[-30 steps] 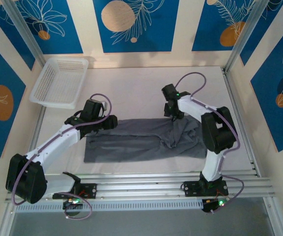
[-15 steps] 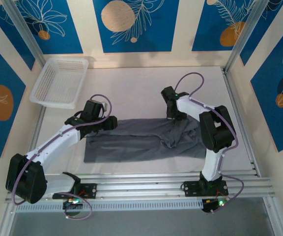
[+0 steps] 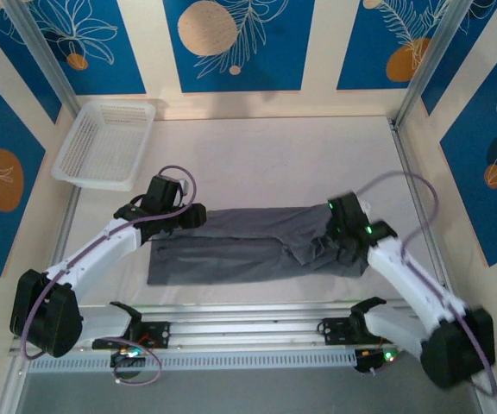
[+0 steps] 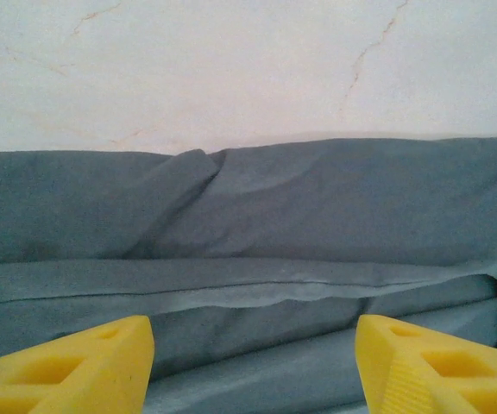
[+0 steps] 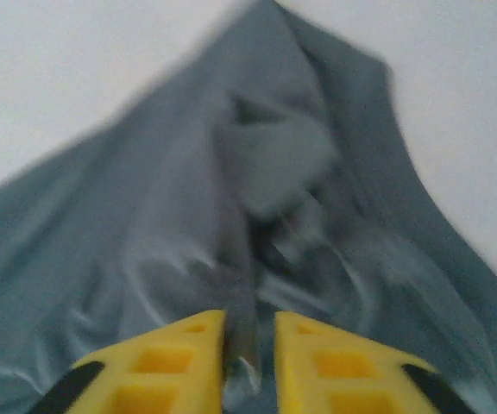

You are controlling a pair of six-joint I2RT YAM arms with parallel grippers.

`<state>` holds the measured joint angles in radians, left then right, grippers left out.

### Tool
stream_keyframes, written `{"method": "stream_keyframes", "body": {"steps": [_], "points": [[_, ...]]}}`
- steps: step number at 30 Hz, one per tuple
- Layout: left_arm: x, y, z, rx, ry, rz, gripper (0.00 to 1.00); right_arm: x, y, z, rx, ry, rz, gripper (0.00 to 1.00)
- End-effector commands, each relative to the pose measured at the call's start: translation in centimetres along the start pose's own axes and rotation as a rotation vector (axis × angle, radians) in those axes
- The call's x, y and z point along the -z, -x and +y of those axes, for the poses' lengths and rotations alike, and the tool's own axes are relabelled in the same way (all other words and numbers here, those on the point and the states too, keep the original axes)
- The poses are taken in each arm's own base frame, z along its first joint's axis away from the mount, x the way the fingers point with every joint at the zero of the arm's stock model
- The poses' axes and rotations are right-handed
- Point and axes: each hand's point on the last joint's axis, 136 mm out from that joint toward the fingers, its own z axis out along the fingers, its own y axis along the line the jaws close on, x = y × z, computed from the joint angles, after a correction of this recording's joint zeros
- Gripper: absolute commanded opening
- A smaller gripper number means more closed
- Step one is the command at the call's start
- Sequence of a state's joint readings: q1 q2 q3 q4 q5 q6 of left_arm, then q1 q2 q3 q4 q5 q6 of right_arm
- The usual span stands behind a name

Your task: Fold the inside-out t-shirt

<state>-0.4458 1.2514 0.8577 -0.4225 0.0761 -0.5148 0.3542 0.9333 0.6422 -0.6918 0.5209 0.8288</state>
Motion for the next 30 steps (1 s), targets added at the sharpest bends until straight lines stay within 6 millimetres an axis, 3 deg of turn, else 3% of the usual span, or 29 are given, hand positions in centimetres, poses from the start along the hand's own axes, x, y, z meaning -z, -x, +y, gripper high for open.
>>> {"method": "stream_keyframes", "body": {"steps": [1,4,6,7,9,12,17,25,30], "points": [[-0.3,0.1,-0.9,-0.015,-0.030,0.004,0.63,0.7,-2.3,-2.5,-0.208,0.028,0.039,0.37],[-0.3,0.2,-1.1,-0.018,-0.016,0.005,0.62,3.1,1.0,-1.0,-0.210,0.149,-0.066,0.37],[-0.4,0.2,-1.1,-0.023,0.002,0.003,0.53,3.0,3.0,1.3,-0.130,0.190,-0.072,0.34],[-0.5,0.2,-1.3,-0.028,0.013,0.007,0.44,2.4,3.3,2.4,-0.082,0.193,-0.039,0.32],[-1.1,-0.3,-1.5,-0.051,0.052,0.039,0.00,0.0,2.7,4.9,0.031,0.170,0.089,0.21],[-2.3,-1.1,-1.0,-0.103,0.177,0.096,0.00,-3.7,1.3,6.3,0.131,0.106,0.213,0.00],[-5.3,-1.3,1.3,-0.124,0.360,0.173,0.00,-8.1,0.3,5.2,0.145,0.008,0.295,0.00],[-11.8,-0.3,1.7,-0.129,0.419,0.230,0.00,-9.4,-0.8,3.8,0.075,0.003,0.351,0.00],[-16.0,1.5,1.4,-0.102,0.401,0.230,0.00,-10.2,-2.6,3.7,-0.094,0.048,0.448,0.00]]}}
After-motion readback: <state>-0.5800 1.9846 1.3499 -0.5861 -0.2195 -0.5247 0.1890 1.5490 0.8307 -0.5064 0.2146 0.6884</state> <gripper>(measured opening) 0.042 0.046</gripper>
